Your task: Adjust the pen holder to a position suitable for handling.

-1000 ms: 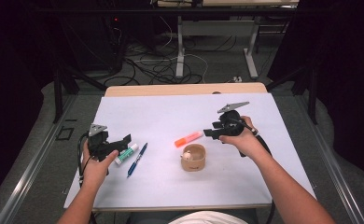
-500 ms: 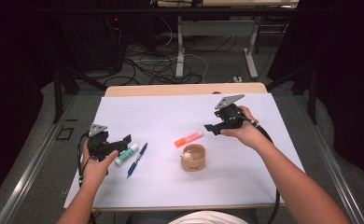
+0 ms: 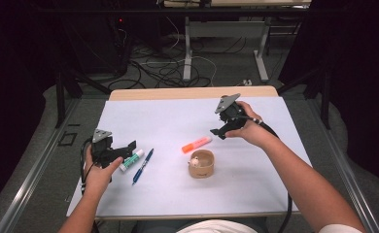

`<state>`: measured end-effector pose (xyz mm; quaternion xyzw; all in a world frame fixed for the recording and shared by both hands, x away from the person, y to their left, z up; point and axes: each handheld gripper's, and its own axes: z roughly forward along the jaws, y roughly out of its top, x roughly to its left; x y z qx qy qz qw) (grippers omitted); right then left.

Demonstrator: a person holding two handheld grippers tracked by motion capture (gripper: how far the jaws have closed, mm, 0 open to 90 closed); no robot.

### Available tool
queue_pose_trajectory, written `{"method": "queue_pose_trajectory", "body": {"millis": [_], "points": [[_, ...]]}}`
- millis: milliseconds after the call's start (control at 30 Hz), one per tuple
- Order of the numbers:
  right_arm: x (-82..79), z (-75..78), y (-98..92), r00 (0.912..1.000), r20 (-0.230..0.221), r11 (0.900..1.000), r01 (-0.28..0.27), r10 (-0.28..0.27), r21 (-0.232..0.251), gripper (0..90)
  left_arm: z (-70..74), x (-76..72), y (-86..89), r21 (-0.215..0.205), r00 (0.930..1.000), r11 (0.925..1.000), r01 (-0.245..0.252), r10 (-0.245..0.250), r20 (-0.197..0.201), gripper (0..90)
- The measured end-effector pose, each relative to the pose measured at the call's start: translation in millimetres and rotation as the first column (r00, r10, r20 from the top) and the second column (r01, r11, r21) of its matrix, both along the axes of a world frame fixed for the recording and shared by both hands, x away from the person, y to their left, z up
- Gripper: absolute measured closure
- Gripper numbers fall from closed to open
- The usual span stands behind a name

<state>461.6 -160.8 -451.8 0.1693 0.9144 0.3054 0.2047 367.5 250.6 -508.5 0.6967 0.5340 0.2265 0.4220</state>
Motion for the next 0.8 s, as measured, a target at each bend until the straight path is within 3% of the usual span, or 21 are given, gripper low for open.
{"method": "queue_pose_trajectory", "body": {"millis": [133,233,400,533,733,767,800], "points": [[3.1,-1.0,11.5,0.9957,0.06,0.995,-0.066,0.071,-0.08,14.7,0.1,0.3,-0.7,0.003,1.0,1.0,0.005,-0.005,0.001,2.8],[5.4,-2.6,17.9,0.9867,0.101,0.985,-0.113,0.127,-0.134,16.1,0.2,0.2,-1.4,0.003,1.0,1.0,0.009,-0.009,0.001,2.8],[8.4,-4.9,25.2,0.9712,0.11,0.957,-0.182,0.211,-0.226,19.3,0.4,-0.3,-2.4,0.012,0.9999,0.9998,0.016,-0.016,0.001,2.7],[11.9,-7.7,28.0,0.955,0.097,0.931,-0.245,0.28,-0.272,24.4,0.0,-0.4,-3.0,0.011,0.9999,0.9998,0.016,-0.016,0.0,2.7],[13.6,-12.7,28.7,0.9316,0.052,0.904,-0.334,0.36,-0.267,32.3,-0.3,-0.3,-3.3,0.01,0.9999,0.9998,0.017,-0.017,0.001,2.7],[13.0,-13.6,29.0,0.9319,0.046,0.901,-0.334,0.36,-0.278,32.8,-0.3,-0.3,-3.2,0.012,0.9999,0.9998,0.016,-0.016,0.001,2.7],[14.3,-14.6,29.7,0.9237,0.037,0.89,-0.356,0.381,-0.287,34.1,-0.4,-0.3,-3.1,0.011,0.9999,0.9998,0.016,-0.016,0.001,2.7]]}}
